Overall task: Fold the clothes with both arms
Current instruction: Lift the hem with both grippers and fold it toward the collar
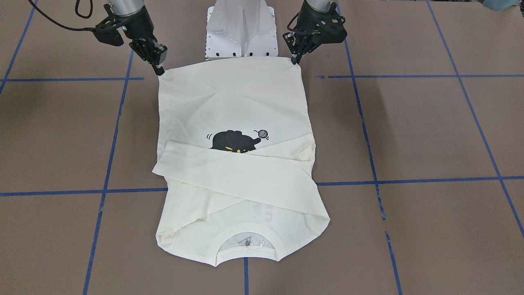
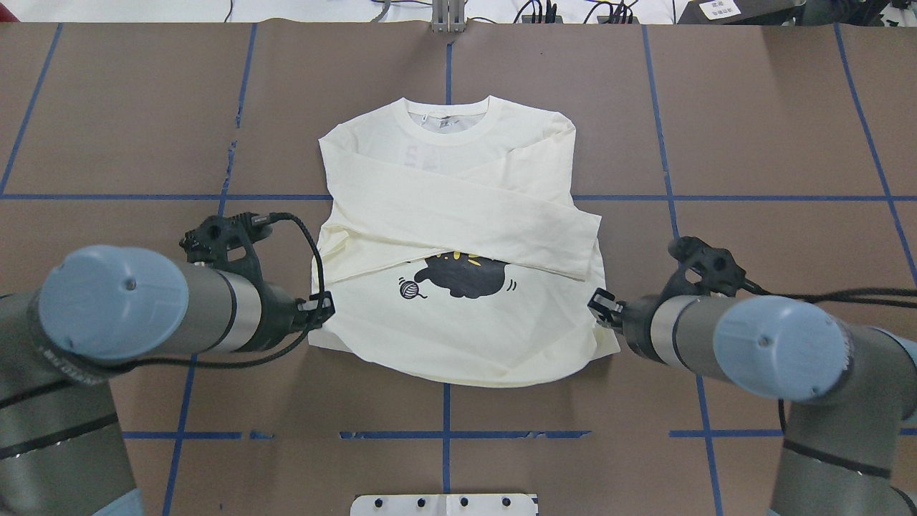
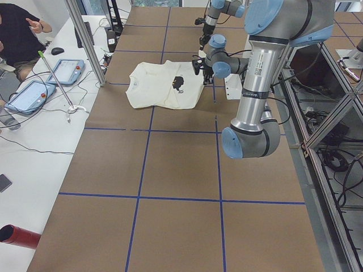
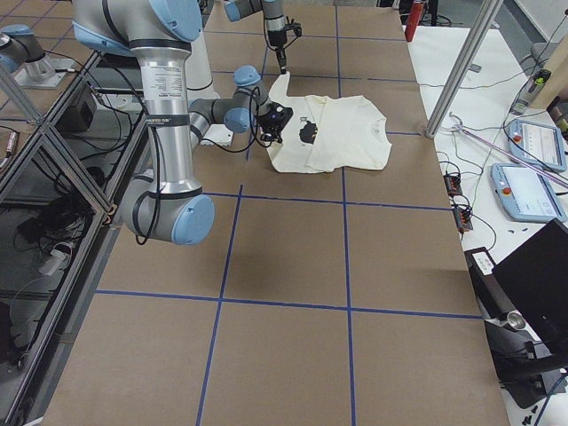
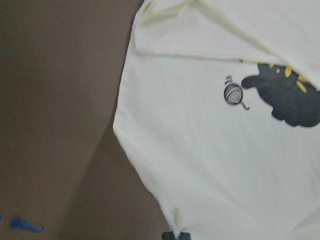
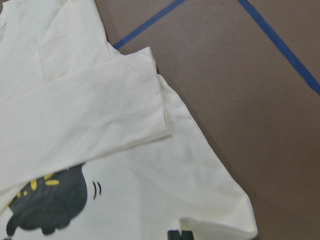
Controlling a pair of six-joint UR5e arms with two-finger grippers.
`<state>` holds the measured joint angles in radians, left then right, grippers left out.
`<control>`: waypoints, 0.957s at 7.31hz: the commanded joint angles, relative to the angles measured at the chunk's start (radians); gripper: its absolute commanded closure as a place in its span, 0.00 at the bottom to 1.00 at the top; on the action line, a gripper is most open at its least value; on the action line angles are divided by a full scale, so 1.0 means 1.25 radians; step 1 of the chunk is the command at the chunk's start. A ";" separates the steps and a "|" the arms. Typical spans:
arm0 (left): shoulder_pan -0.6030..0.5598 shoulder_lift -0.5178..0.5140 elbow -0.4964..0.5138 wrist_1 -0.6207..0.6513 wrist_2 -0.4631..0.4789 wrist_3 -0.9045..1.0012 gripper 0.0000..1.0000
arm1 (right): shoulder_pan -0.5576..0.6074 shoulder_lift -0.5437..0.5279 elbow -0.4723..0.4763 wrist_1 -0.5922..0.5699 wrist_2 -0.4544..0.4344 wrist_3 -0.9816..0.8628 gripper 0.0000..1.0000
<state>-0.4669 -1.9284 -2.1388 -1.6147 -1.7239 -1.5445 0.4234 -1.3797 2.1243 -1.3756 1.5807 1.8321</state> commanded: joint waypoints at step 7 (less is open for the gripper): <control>-0.187 -0.208 0.527 -0.304 0.051 0.094 1.00 | 0.313 0.454 -0.667 0.036 0.126 -0.257 1.00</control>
<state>-0.6917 -2.1500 -1.5934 -1.9181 -1.6926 -1.4278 0.8016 -0.8650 1.3964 -1.3581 1.7384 1.5252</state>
